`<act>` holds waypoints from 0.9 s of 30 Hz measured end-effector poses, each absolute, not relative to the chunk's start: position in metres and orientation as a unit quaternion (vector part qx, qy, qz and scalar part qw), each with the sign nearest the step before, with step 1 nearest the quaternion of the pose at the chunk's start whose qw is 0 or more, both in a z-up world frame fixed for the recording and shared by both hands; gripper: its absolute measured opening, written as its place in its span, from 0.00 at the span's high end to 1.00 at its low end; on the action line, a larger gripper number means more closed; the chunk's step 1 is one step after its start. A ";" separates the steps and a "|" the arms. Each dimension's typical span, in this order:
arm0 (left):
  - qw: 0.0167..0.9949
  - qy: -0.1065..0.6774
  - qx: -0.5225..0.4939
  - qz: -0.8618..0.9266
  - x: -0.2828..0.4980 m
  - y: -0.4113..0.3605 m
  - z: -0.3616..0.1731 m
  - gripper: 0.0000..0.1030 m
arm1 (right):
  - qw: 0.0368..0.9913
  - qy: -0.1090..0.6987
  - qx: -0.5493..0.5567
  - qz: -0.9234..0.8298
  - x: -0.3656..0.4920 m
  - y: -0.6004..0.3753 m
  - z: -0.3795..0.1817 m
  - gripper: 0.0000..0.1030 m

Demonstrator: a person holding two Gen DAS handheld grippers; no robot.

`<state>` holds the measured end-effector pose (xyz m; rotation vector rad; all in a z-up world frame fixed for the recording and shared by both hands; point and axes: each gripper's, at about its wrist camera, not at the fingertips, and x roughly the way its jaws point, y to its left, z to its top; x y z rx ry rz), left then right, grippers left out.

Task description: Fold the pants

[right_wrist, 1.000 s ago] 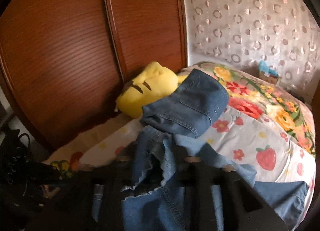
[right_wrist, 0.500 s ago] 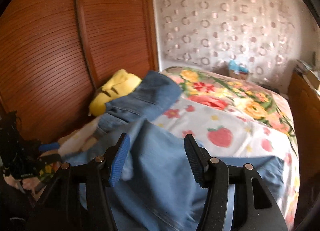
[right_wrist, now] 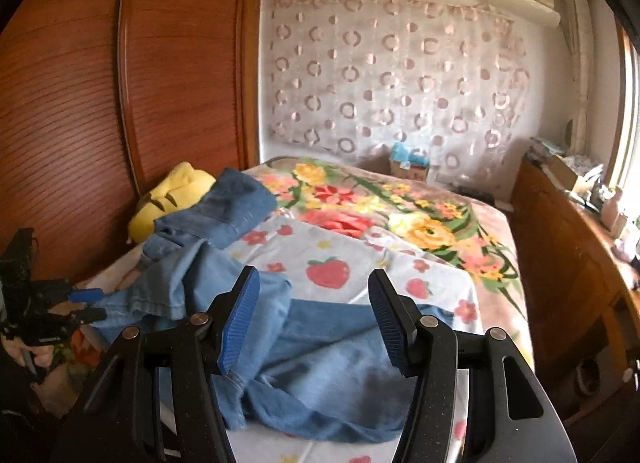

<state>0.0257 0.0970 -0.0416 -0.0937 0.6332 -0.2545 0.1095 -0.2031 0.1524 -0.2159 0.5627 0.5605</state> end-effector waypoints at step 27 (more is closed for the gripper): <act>0.929 0.367 0.025 -0.036 0.074 0.102 -0.077 0.71 | 0.884 0.360 -0.108 0.279 0.158 -0.158 -0.027 0.44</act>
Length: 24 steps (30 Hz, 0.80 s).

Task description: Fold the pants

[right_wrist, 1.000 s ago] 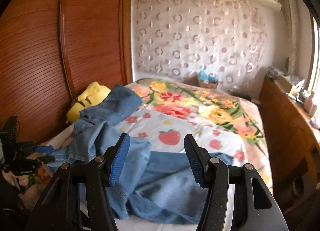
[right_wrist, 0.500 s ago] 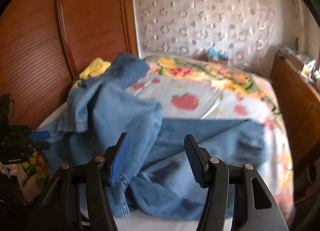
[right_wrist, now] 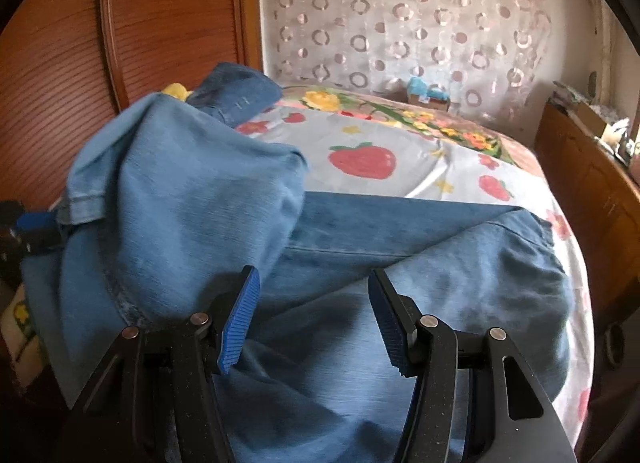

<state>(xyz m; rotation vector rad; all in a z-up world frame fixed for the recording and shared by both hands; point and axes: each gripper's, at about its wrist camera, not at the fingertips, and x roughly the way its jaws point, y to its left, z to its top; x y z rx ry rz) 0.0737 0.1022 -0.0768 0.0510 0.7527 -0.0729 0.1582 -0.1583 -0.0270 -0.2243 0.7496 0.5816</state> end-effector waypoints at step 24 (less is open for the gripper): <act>0.945 0.320 -0.033 -0.050 0.050 0.134 -0.044 0.70 | 0.891 0.352 -0.074 0.276 0.154 -0.168 -0.019 0.44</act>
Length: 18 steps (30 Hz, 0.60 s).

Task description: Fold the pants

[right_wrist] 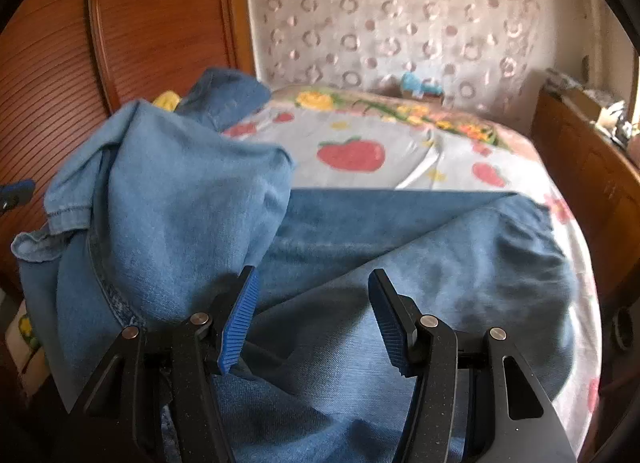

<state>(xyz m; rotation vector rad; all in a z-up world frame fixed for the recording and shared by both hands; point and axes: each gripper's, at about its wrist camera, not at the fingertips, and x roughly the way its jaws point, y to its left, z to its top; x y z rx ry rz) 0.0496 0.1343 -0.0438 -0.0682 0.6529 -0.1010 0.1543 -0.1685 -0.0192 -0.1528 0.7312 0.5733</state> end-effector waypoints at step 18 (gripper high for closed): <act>0.931 0.363 -0.033 -0.018 0.031 0.144 -0.083 0.70 | 0.812 0.383 -0.079 0.434 0.109 -0.019 0.027 0.49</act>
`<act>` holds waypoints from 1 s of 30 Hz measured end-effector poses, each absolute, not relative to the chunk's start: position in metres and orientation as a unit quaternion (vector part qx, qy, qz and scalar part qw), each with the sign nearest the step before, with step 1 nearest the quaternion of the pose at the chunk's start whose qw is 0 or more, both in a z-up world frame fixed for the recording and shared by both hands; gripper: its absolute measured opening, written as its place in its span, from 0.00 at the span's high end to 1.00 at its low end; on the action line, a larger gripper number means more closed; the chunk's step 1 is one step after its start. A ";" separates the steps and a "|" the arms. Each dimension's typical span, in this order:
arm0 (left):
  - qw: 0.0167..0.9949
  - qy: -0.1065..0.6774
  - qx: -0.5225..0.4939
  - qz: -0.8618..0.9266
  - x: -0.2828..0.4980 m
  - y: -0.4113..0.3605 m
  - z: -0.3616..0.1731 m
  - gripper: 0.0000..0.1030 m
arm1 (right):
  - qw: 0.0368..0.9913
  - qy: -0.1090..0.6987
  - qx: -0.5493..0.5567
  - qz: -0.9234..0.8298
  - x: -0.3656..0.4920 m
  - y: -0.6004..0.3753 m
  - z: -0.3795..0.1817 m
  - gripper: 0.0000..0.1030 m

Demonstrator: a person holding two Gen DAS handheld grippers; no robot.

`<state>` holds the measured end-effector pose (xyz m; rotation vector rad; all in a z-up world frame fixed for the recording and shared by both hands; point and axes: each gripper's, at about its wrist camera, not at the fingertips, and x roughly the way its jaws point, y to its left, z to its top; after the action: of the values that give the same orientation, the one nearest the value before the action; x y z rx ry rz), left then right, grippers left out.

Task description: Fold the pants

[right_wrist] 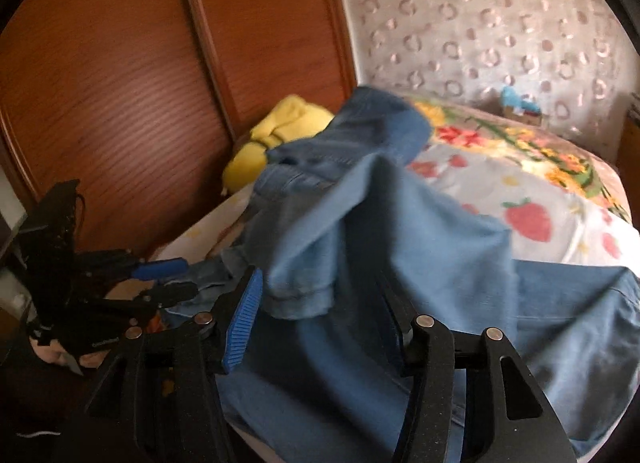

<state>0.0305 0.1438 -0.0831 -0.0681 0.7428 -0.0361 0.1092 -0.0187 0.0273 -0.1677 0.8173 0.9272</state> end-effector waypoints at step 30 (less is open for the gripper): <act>0.946 0.312 -0.069 -0.048 0.022 0.163 -0.055 0.70 | 0.819 0.370 -0.089 0.430 0.143 0.045 0.079 0.48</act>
<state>0.0219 0.1631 -0.0553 -0.1398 0.6364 -0.0983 0.1426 0.0450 0.0793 -0.1896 0.7880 0.9167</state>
